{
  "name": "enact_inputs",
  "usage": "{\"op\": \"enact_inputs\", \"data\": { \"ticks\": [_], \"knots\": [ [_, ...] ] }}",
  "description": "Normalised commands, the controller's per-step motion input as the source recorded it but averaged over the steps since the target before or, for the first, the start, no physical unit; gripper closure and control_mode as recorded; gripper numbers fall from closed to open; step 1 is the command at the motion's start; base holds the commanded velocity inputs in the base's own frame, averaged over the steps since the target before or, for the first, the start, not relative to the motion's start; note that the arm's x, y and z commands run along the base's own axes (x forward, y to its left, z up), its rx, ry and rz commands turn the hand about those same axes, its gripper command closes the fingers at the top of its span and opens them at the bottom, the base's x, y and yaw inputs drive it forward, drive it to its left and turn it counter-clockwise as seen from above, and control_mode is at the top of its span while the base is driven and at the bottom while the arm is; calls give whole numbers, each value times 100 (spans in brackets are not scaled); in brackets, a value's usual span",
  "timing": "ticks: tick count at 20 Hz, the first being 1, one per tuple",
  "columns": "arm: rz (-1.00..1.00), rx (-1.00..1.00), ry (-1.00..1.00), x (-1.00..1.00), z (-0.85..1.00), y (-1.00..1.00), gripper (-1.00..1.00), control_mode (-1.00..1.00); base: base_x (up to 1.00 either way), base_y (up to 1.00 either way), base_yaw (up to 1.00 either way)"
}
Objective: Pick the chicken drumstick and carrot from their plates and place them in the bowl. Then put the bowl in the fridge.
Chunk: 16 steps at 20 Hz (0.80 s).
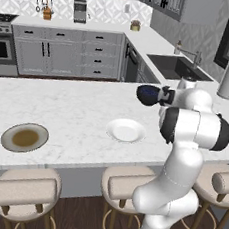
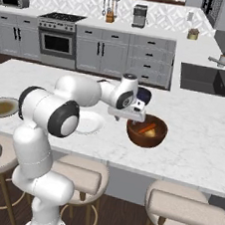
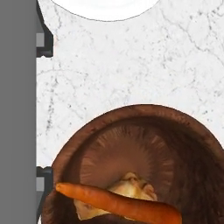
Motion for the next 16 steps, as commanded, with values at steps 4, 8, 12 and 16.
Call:
{"op": "enact_inputs", "data": {
  "ticks": [4,8,12,16],
  "knots": [
    [23,0,3,32,-14,0,-100,-100,0,0,0],
    [18,0,6,41,-33,-1,-100,-100,0,0,0],
    [6,0,3,16,-33,-20,-100,-100,0,0,0],
    [1,0,0,3,-12,-31,-100,-100,0,0,0]
  ]
}}
